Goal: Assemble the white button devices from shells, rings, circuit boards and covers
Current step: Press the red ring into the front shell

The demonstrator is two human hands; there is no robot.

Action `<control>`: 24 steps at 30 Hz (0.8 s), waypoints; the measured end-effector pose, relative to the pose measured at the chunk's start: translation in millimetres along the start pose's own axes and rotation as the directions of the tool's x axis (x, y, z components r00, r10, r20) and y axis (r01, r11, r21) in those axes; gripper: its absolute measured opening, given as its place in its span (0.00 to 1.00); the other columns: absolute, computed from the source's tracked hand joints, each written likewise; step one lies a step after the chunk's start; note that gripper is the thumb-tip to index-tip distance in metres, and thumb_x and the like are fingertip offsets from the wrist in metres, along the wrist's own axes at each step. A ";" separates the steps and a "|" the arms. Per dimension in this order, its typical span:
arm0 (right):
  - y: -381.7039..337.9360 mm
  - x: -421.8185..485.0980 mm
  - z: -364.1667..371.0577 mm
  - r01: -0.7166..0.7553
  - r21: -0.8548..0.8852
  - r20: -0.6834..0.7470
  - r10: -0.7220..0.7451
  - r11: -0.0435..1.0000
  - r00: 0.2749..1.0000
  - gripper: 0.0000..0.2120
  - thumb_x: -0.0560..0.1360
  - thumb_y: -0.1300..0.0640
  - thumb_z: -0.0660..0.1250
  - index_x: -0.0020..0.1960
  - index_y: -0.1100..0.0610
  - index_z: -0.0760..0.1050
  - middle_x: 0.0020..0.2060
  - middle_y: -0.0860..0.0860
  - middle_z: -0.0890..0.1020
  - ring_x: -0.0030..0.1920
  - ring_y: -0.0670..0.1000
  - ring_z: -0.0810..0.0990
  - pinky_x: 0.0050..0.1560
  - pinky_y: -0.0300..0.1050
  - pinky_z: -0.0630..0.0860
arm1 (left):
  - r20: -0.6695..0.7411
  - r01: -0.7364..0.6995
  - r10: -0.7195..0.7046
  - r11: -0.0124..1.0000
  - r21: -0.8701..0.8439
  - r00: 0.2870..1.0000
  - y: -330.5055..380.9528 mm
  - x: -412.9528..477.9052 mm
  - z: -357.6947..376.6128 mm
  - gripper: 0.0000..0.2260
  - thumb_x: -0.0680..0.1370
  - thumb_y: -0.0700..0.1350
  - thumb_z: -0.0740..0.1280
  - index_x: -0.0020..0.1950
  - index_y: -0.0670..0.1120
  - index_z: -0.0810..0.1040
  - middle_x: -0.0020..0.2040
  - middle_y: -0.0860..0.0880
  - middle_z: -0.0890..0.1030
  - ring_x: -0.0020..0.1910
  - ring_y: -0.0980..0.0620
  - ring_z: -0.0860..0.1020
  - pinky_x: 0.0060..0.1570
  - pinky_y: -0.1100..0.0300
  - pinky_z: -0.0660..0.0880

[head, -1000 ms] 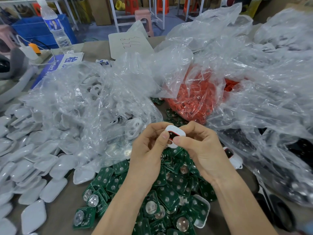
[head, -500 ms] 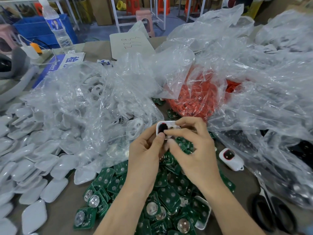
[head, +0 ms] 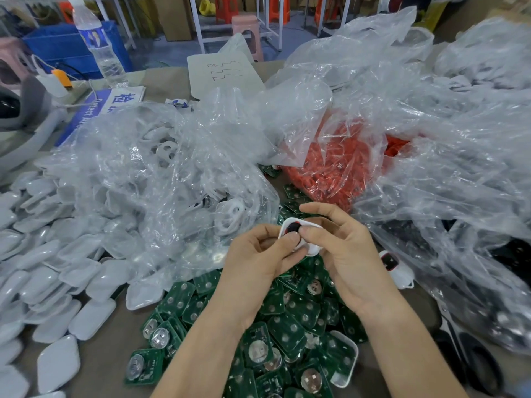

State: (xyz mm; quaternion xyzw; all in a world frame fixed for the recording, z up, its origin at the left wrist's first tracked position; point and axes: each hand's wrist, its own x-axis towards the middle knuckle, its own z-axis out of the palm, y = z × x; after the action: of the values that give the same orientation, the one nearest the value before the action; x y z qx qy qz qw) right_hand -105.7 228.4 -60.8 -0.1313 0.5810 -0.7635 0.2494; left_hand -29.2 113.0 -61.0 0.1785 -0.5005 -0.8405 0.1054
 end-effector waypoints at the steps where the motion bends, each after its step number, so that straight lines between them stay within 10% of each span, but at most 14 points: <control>1: -1.3 -0.2 -0.4 -0.007 0.014 0.019 0.007 1.000 1.000 0.11 0.69 0.63 0.72 0.50 0.54 0.82 0.42 0.56 0.84 0.43 0.51 0.79 0.49 0.47 0.74 | -0.002 -0.003 0.003 1.000 0.007 1.000 0.4 -0.2 -0.1 0.14 0.67 0.42 0.71 0.49 0.36 0.80 0.40 0.43 0.85 0.43 0.51 0.85 0.45 0.67 0.79; 24: -4.5 -0.4 1.0 0.004 0.073 0.003 -0.004 0.997 1.000 0.14 0.74 0.72 0.64 0.44 0.54 0.82 0.41 0.57 0.78 0.41 0.52 0.77 0.39 0.41 0.76 | -0.002 -0.085 0.089 0.961 0.264 0.996 1.7 -2.8 -0.6 0.04 0.75 0.40 0.71 0.44 0.48 0.85 0.43 0.45 0.86 0.44 0.49 0.85 0.44 0.65 0.80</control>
State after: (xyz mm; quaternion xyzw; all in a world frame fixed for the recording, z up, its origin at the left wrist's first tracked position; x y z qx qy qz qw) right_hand -105.9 228.7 -56.2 -0.1246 0.5521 -0.7845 0.2534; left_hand -26.4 112.7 -59.1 0.1744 -0.6144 -0.7599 0.1211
